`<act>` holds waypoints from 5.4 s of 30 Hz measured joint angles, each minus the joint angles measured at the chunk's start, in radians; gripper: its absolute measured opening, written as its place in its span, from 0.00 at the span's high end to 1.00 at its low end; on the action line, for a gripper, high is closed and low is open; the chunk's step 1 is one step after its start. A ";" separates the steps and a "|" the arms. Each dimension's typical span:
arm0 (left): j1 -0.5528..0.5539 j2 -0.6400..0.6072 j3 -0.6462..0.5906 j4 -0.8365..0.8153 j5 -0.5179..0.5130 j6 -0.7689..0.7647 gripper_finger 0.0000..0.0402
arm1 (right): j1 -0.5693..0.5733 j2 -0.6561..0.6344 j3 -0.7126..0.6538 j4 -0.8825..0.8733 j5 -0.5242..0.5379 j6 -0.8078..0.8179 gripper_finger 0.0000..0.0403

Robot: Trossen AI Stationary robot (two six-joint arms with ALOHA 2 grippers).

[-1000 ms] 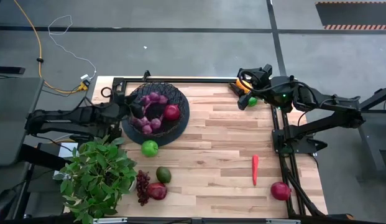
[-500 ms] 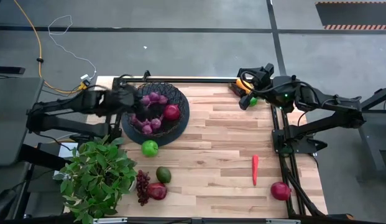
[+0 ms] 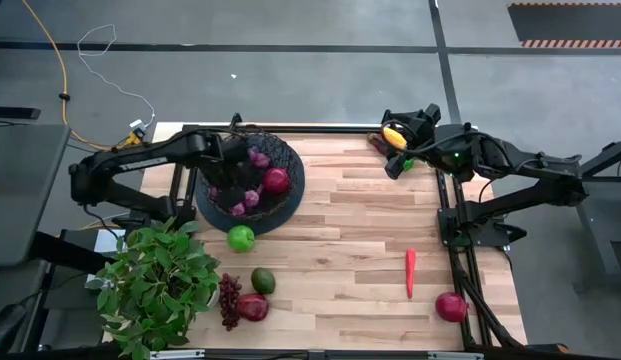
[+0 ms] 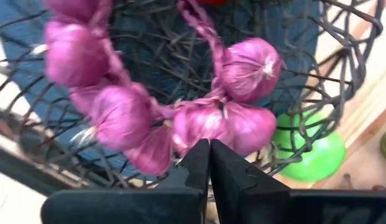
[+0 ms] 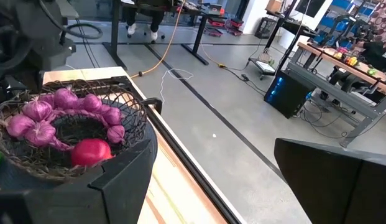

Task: Build produce basket
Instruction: Put the purple garlic into the wire basket, then put the top lime into the wire basket

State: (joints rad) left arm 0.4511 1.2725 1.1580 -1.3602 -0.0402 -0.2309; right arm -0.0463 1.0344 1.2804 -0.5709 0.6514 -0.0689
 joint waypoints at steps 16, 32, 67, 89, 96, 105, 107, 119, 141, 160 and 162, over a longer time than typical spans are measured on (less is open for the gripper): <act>0.040 0.152 0.000 -0.032 0.031 0.052 1.00 | 0.000 0.000 0.000 -0.009 0.000 0.027 0.21; 0.042 0.310 -0.001 0.047 -0.070 0.084 1.00 | 0.000 0.000 0.000 -0.010 0.000 0.046 0.21; 0.112 0.063 -0.299 0.197 -0.135 0.102 1.00 | 0.000 0.000 0.000 -0.014 0.030 0.046 0.21; 0.110 0.002 -0.025 0.295 -0.164 0.102 1.00 | 0.000 -0.003 0.000 -0.022 0.029 0.035 0.21; 0.062 -0.169 -0.056 0.729 -0.049 0.050 1.00 | 0.000 -0.067 -0.004 -0.199 -0.002 0.110 0.21; -0.077 -0.365 -0.333 1.463 -0.031 0.018 1.00 | 0.002 -0.283 -0.272 -0.081 -0.134 0.279 0.21; -0.098 -0.388 -0.417 1.587 -0.016 -0.032 1.00 | 0.002 -0.320 -0.348 0.026 -0.187 0.273 0.21; -0.159 -0.425 -0.560 1.687 0.005 -0.093 1.00 | 0.001 -0.318 -0.537 0.374 -0.338 0.303 0.21; -0.118 -0.426 -0.560 1.675 0.104 0.001 0.59 | 0.001 -0.282 -0.514 0.389 -0.240 0.366 0.21; -0.118 -0.426 -0.560 1.676 0.019 -0.047 0.32 | -0.250 -0.157 -0.514 0.148 -0.092 0.934 0.21; -0.118 -0.426 -0.560 1.676 0.008 -0.055 0.32 | -0.333 -0.114 -0.514 0.018 -0.127 1.050 0.21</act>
State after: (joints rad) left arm 0.3336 0.8467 0.5983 0.3157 -0.0321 -0.2855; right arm -0.3791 0.9200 0.7662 -0.5529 0.5239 0.9810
